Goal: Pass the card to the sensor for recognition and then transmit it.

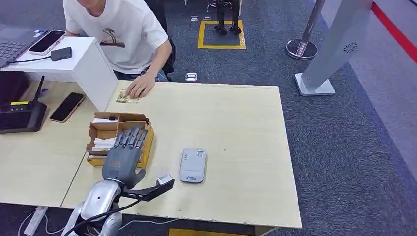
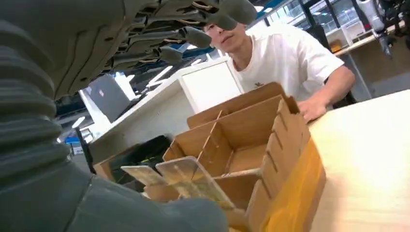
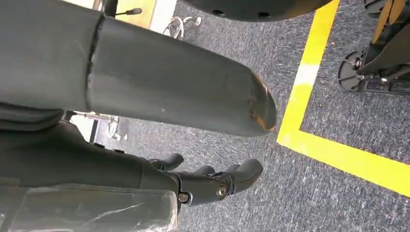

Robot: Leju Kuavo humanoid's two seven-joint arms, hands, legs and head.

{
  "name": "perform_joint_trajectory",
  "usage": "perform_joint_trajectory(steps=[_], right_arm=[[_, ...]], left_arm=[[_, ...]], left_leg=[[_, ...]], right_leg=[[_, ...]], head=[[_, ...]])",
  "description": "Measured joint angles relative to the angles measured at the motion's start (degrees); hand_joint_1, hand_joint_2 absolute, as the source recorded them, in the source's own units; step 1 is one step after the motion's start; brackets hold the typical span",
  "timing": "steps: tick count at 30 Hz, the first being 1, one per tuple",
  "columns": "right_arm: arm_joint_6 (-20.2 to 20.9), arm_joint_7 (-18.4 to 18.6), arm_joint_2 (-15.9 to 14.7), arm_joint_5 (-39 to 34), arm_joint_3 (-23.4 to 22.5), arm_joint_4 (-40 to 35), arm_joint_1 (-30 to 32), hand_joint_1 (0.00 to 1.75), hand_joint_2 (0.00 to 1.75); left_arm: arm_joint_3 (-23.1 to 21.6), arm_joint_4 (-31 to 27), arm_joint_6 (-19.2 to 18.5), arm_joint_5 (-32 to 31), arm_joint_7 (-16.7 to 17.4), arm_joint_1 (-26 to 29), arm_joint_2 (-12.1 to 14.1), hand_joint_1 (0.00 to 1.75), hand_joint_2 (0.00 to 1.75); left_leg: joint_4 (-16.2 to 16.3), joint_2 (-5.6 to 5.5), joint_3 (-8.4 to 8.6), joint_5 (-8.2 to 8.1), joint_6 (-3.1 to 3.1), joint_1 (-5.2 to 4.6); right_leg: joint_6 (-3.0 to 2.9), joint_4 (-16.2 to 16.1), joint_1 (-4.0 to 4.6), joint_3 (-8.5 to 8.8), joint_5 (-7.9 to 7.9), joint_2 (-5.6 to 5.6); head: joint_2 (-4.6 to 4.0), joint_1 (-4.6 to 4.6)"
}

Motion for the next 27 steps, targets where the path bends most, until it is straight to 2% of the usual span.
perform_joint_trajectory(steps=[9,18,27], right_arm=[[-0.1,0.0,-0.1,0.7,0.0,0.0,0.0,0.00,0.00],[-0.1,0.0,-0.1,0.8,0.0,0.0,0.0,0.00,0.00],[0.0,0.1,-0.1,0.8,0.0,0.0,0.0,0.00,0.00]], left_arm=[[0.0,0.0,0.1,0.0,1.9,0.7,2.8,0.00,1.75],[0.0,0.0,-1.2,0.0,8.9,0.1,5.6,0.00,1.75],[0.0,-0.1,-3.0,0.0,10.8,0.2,7.7,0.00,1.75]], left_leg=[[0.0,0.00,0.01,0.01,0.00,0.00],[0.0,0.00,0.01,0.01,0.00,0.00],[0.0,0.00,0.01,0.01,-0.01,0.00]], right_leg=[[0.00,0.0,0.00,0.01,0.00,-0.01],[-0.01,0.0,0.00,0.00,0.00,-0.01],[0.00,0.0,0.00,0.00,0.00,-0.01]], head=[[0.00,0.02],[0.00,0.02],[0.00,0.02]])
